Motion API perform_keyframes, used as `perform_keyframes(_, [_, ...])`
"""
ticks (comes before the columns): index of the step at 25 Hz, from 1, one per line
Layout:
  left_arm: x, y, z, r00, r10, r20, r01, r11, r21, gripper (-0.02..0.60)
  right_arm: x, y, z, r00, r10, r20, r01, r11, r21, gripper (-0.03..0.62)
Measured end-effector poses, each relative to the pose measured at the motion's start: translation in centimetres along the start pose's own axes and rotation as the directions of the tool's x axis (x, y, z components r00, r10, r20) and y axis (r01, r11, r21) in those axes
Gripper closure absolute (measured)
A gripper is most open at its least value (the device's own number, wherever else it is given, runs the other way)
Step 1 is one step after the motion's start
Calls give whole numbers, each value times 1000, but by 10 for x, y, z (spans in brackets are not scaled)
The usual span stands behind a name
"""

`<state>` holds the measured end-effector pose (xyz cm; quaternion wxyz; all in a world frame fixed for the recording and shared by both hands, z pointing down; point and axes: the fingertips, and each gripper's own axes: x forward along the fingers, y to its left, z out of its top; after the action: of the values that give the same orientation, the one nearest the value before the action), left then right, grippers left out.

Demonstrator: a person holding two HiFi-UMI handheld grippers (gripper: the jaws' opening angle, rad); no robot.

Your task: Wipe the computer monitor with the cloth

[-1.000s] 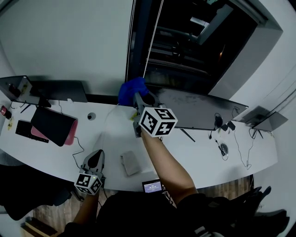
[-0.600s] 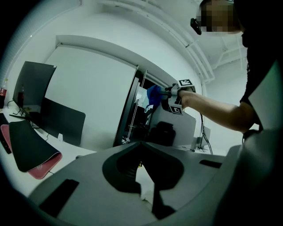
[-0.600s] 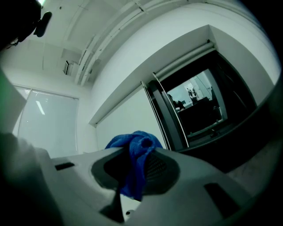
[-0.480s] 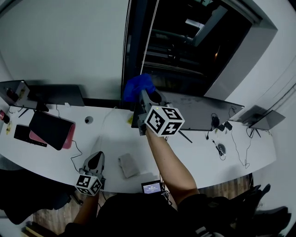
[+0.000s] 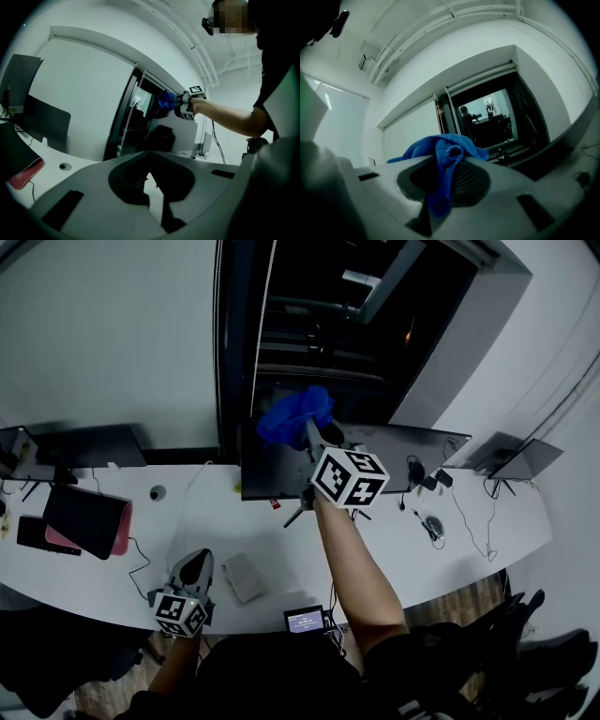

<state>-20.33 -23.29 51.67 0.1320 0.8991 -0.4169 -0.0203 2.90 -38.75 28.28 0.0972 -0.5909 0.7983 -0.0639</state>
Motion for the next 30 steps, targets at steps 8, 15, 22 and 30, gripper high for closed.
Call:
perform_keyframes(8, [27, -32, 0, 998, -57, -19, 58, 998, 17, 588, -32, -63, 13, 996, -89, 6, 89, 996, -1, 531])
perform_keyframes(15, [44, -49, 9, 995, -94, -14, 94, 995, 32, 588, -73, -104, 40, 984, -162, 70, 162, 987, -3, 531])
perform_keyframes(22, [52, -51, 37, 990, -135, 35, 131, 987, 90, 588, -140, -98, 57, 972, -179, 151, 203, 966, -157, 531])
perform_keyframes(30, [48, -61, 68, 982, -166, 89, 152, 978, 145, 588, -223, -75, 13, 969, -198, 150, 230, 943, -241, 530])
